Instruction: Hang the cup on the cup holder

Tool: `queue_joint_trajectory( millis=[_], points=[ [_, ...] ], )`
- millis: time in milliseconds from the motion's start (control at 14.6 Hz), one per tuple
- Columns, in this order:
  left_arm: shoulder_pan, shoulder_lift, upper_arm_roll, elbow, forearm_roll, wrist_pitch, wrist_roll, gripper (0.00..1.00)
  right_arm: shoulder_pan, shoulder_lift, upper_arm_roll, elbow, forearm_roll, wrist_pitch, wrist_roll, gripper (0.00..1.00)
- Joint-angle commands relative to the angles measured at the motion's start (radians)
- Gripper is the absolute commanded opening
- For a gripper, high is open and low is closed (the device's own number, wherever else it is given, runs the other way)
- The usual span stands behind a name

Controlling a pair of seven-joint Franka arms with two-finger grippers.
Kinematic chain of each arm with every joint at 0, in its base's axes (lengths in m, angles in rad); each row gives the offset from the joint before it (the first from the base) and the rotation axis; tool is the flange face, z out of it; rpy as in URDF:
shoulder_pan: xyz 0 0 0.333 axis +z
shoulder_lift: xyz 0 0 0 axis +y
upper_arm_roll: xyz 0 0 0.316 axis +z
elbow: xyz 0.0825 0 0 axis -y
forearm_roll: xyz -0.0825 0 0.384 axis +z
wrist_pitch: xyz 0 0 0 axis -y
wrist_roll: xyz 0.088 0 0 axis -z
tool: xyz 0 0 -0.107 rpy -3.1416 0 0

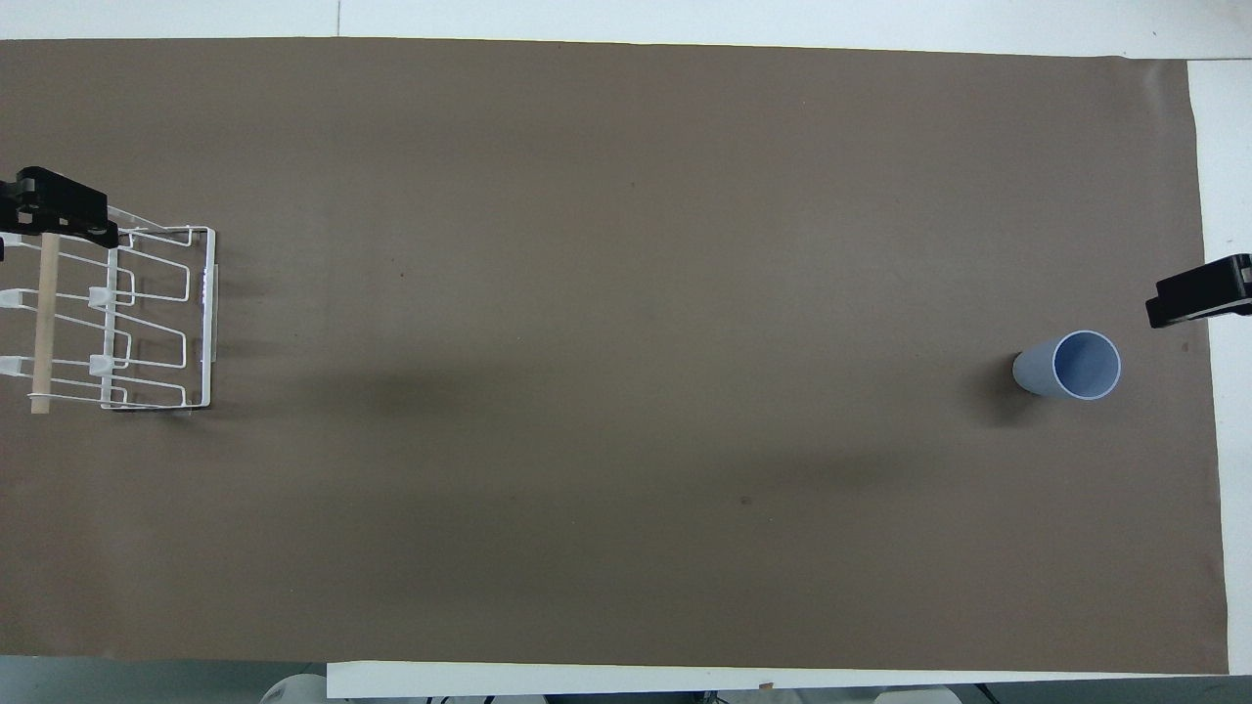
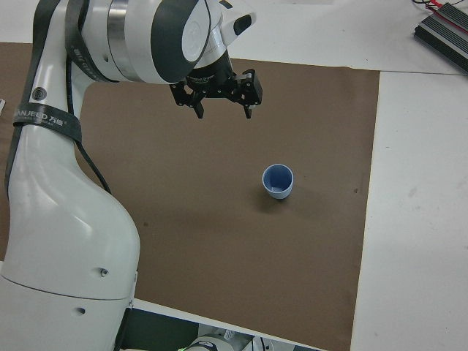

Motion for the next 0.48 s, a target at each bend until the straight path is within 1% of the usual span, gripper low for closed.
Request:
queue_joint_trajectory(
  millis=[0,137,275,412],
  points=[
    [0.005,-0.03,0.002,-0.031,0.001,-0.004,0.017,1.0,-0.044,-0.048,-0.004,-0.138,0.016,0.16,-0.069,1.0],
    [0.005,-0.03,0.002,-0.031,0.001,-0.004,0.018,1.0,-0.077,-0.047,-0.004,-0.231,0.014,0.251,-0.126,1.0],
    [0.005,-0.03,0.002,-0.031,0.001,-0.004,0.018,1.0,-0.113,-0.042,-0.004,-0.341,0.014,0.369,-0.14,1.0],
    [0.005,-0.03,0.002,-0.031,0.001,-0.004,0.017,1.0,-0.145,-0.001,-0.004,-0.413,0.019,0.454,-0.165,0.99]
  ],
)
